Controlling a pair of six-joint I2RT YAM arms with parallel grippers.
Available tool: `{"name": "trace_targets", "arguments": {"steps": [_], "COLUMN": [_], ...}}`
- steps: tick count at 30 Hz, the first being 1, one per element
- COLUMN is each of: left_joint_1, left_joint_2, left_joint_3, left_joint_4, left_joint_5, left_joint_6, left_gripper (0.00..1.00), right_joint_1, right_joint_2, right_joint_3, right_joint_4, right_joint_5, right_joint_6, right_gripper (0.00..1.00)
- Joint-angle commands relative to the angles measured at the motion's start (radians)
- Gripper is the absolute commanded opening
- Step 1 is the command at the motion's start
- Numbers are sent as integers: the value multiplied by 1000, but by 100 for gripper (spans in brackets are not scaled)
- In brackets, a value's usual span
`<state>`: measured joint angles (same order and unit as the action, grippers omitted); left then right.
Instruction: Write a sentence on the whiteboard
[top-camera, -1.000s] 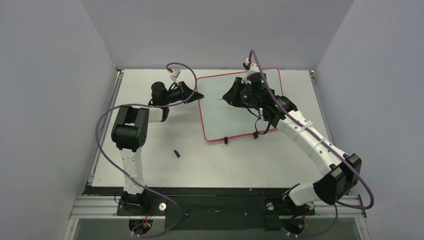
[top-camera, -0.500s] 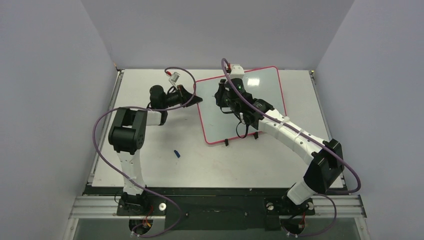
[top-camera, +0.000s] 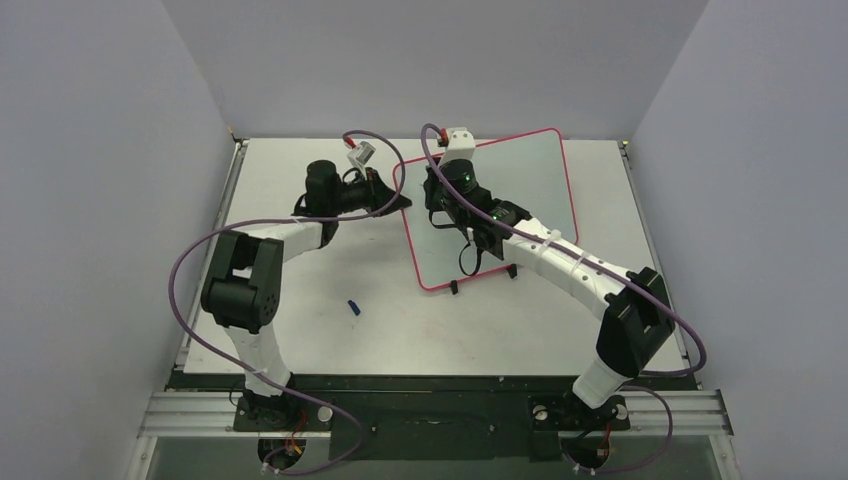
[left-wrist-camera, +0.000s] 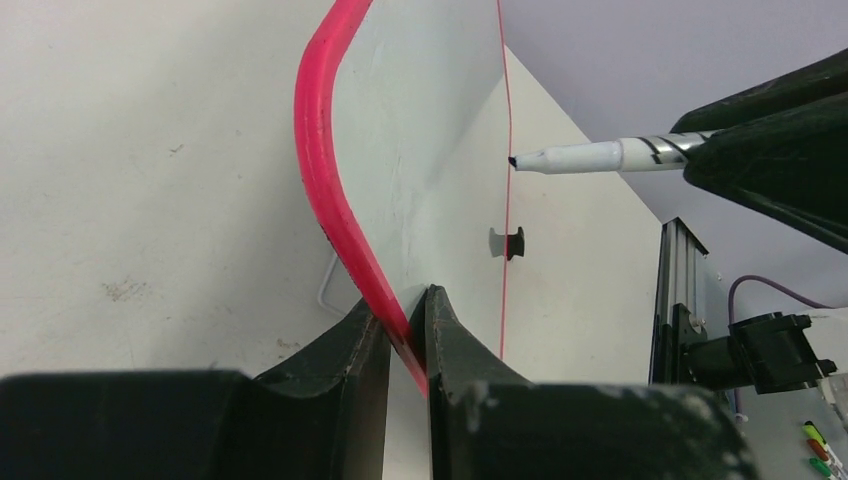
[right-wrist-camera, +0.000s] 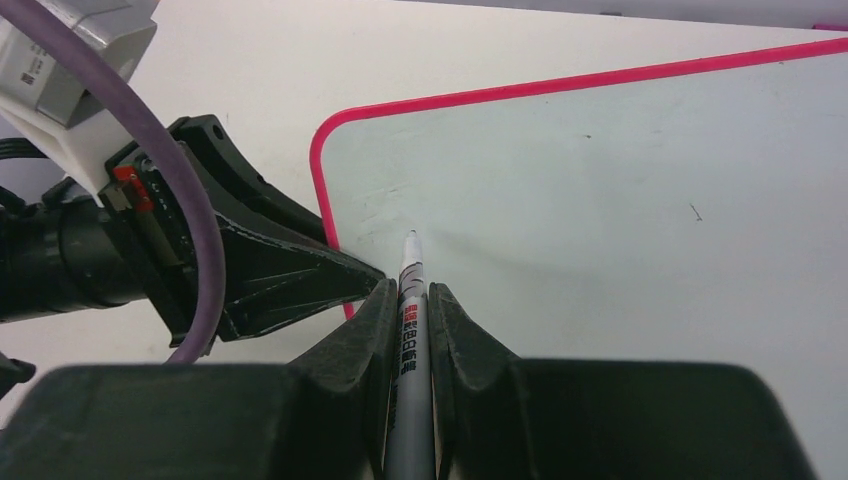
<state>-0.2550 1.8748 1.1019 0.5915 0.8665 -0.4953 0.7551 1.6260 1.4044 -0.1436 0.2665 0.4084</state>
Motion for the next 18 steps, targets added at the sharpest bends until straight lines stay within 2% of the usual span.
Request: {"name": "trace_targets", "arguments": {"steps": [1,18], "left_joint_1": [-10,-15], "left_joint_2": [-36,-60], "left_joint_3": [-32,-31], "left_joint_4": [-121,-172], "left_joint_5": [-12,-28], "left_joint_6": [248,312], "left_gripper": [0,0], "right_joint_1": [11,12], "right_joint_2": [1,65], "right_joint_3": [-7,25], "right_joint_4": [81,91], "right_joint_5": [34,62], "right_joint_6": [-37,-53], "right_gripper": [0,0]}}
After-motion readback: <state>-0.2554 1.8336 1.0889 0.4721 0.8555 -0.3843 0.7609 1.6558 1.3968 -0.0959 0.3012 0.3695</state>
